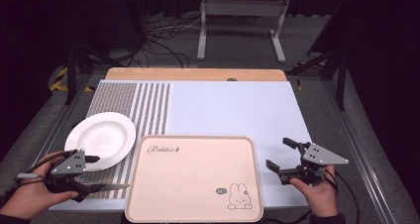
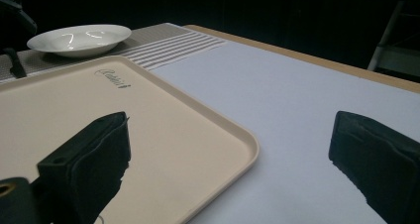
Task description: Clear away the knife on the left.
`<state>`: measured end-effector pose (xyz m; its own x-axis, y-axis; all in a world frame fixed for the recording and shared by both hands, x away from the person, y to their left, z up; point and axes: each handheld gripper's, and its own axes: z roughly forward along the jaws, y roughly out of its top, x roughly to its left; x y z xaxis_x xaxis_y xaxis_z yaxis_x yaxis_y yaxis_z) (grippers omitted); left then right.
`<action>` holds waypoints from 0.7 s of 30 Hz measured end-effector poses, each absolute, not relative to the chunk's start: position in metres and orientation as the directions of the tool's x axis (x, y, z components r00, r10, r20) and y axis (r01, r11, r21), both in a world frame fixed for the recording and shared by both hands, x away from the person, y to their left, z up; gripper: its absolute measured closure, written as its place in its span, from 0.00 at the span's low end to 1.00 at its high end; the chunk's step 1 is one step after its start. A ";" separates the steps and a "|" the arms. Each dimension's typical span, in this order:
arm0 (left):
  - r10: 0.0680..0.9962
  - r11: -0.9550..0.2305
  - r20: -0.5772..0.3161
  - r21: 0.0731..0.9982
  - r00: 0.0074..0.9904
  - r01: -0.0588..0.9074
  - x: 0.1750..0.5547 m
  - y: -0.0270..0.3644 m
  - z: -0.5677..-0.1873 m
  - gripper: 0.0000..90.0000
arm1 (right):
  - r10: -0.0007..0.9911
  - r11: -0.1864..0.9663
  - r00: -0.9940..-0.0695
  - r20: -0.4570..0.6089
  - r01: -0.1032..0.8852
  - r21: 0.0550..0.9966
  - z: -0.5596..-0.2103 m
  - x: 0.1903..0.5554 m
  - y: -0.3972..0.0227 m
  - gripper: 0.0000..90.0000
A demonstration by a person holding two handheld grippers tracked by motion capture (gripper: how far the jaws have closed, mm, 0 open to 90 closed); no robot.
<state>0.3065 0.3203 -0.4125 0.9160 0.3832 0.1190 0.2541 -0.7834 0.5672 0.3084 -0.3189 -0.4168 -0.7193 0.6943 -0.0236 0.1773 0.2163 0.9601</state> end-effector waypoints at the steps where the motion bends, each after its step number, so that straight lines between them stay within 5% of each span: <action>1: 0.372 -0.797 0.122 0.550 0.920 0.250 0.307 0.320 -0.412 0.18 | 0.694 0.217 -0.719 -0.022 0.180 0.959 -0.417 0.308 -0.319 0.04; 21: 0.234 -0.943 0.100 0.265 0.967 0.201 0.308 0.321 -0.412 0.36 | 0.685 0.226 -0.728 -0.031 0.172 0.959 -0.416 0.307 -0.314 0.03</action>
<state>0.3078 0.3215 -0.4120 0.9670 0.2344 0.1000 0.2011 -0.9429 0.2655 0.3070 -0.3137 -0.4164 -0.7279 0.6850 -0.0311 0.1719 0.2261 0.9588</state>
